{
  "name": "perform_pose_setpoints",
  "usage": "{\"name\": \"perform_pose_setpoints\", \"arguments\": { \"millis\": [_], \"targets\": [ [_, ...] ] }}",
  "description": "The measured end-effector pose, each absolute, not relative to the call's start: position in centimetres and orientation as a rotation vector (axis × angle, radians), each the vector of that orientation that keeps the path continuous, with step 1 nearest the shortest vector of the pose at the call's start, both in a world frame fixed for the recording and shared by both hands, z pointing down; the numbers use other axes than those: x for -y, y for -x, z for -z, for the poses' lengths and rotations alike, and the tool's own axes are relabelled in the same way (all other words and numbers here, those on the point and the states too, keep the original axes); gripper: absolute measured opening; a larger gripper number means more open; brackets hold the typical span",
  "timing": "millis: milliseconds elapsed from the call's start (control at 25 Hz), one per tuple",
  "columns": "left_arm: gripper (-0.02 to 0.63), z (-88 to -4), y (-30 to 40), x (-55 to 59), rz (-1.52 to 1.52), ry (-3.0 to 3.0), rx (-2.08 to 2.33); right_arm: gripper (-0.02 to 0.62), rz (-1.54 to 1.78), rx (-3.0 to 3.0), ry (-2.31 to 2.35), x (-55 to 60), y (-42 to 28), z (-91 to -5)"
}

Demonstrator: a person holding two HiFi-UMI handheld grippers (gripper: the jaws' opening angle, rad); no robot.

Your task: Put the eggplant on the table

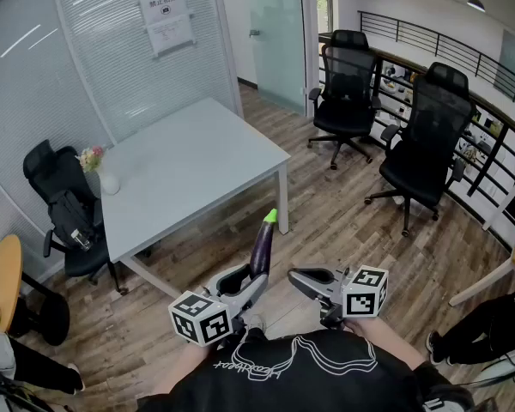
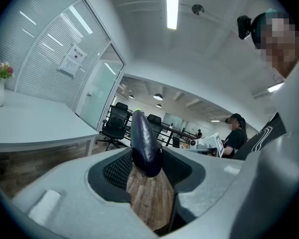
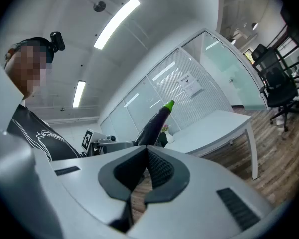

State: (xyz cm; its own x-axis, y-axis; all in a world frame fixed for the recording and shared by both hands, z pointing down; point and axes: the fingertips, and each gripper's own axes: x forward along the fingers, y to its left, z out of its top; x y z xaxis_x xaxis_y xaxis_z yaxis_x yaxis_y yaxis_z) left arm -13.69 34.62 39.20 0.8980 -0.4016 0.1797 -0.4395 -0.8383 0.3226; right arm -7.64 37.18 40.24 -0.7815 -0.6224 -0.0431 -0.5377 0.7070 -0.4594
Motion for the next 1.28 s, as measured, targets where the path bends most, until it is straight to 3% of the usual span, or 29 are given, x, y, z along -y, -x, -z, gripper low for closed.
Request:
{"name": "perform_pose_setpoints", "arguments": {
  "millis": [760, 1280],
  "targets": [
    [0.193, -40.3, 13.1, -36.0, -0.167, -2.681, 0.583, 0.009, 0.684, -2.69, 0.959, -38.4, 7.0, -41.0],
    [0.193, -40.8, 12.2, -30.8, -0.115, -2.655, 0.523, 0.009, 0.695, -2.663, 1.06, -33.7, 5.3, -41.4]
  ]
}}
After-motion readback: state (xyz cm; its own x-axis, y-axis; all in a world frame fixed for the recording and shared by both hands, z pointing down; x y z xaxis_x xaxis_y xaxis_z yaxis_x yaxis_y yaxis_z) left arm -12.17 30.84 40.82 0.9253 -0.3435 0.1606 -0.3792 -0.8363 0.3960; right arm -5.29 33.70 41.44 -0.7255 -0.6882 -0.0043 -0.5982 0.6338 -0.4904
